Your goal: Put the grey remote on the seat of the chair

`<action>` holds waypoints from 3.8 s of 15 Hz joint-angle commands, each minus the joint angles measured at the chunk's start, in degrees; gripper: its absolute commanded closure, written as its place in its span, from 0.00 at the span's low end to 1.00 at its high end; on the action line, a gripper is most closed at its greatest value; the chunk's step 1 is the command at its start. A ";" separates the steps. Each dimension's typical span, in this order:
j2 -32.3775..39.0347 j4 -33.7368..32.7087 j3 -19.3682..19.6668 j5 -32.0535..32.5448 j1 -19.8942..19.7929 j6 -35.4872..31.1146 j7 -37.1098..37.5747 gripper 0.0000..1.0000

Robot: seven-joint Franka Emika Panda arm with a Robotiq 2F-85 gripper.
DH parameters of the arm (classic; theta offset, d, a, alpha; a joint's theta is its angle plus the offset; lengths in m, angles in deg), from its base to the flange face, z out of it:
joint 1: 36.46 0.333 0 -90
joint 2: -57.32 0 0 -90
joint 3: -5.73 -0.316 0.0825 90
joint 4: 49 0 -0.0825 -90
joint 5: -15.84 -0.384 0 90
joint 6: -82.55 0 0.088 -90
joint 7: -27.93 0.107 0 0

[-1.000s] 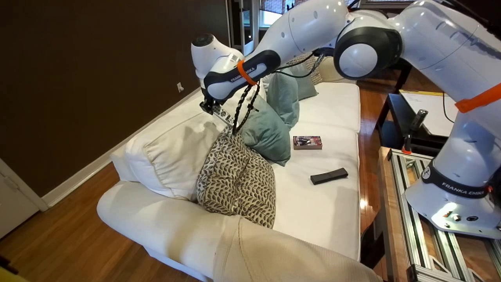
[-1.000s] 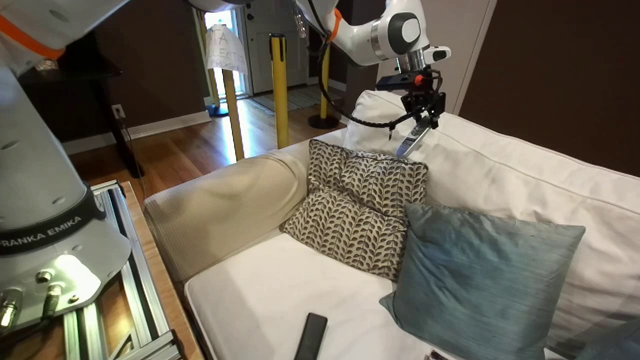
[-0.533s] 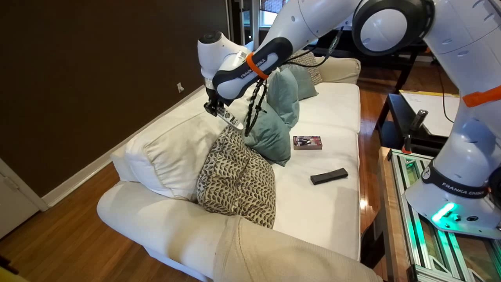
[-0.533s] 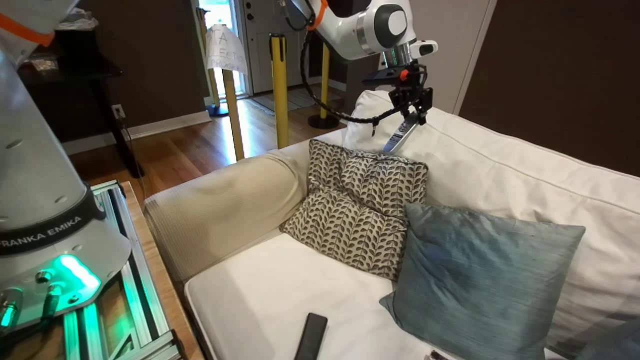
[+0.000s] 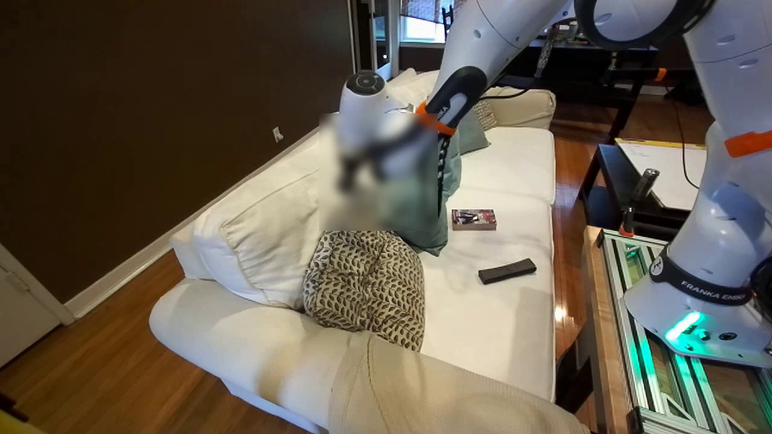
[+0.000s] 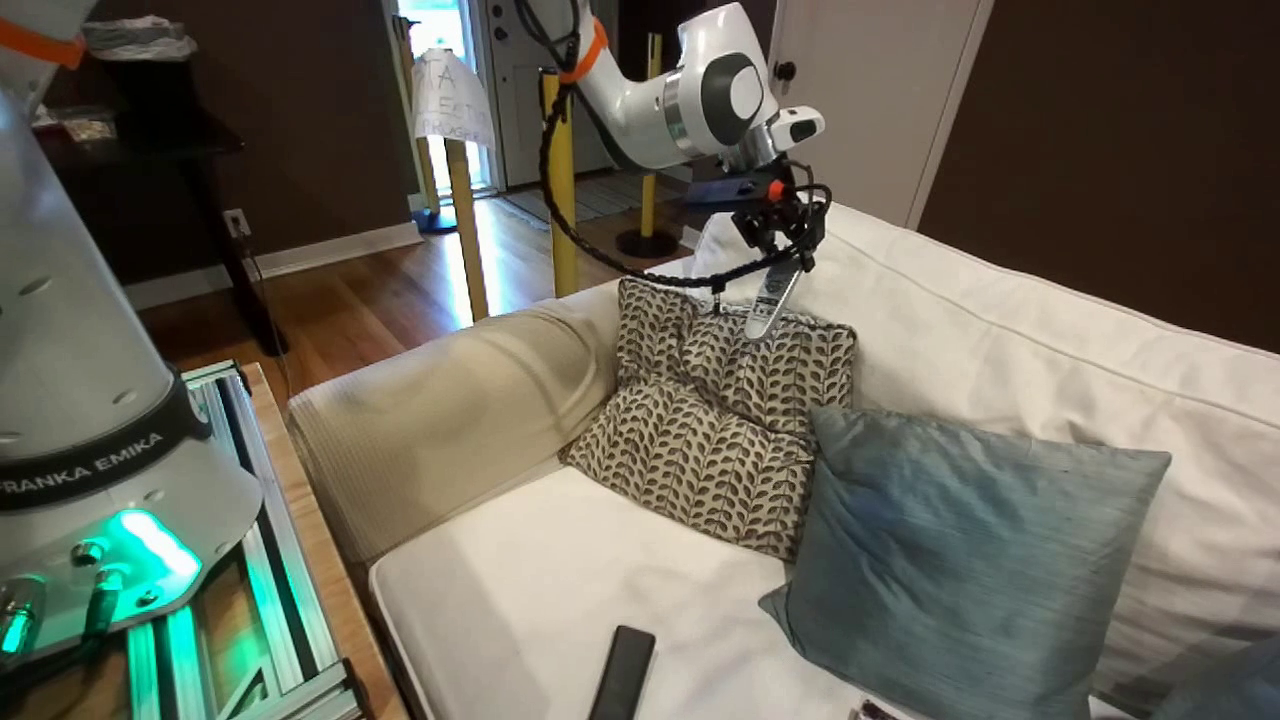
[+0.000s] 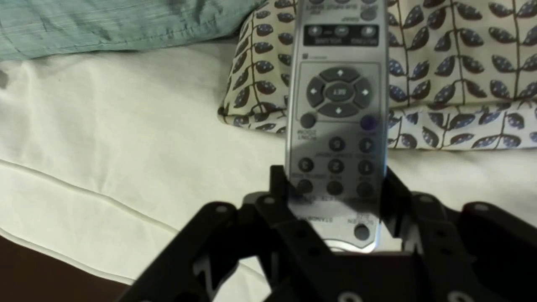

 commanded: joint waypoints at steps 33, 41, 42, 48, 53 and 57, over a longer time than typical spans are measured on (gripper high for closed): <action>9.89 13.62 0.47 -0.71 -11.04 -6.04 -26.89 0.71; 17.99 13.89 7.04 -0.71 -8.15 -11.41 -23.89 0.71; 19.16 13.60 7.71 -0.95 -8.02 -11.61 -23.64 0.71; 25.04 11.03 10.01 -2.33 -7.37 -10.74 -21.78 0.71; 29.38 7.64 11.01 -3.71 -7.13 -11.11 -19.69 0.71; 32.21 5.18 11.72 -3.99 -7.15 -10.17 -18.85 0.71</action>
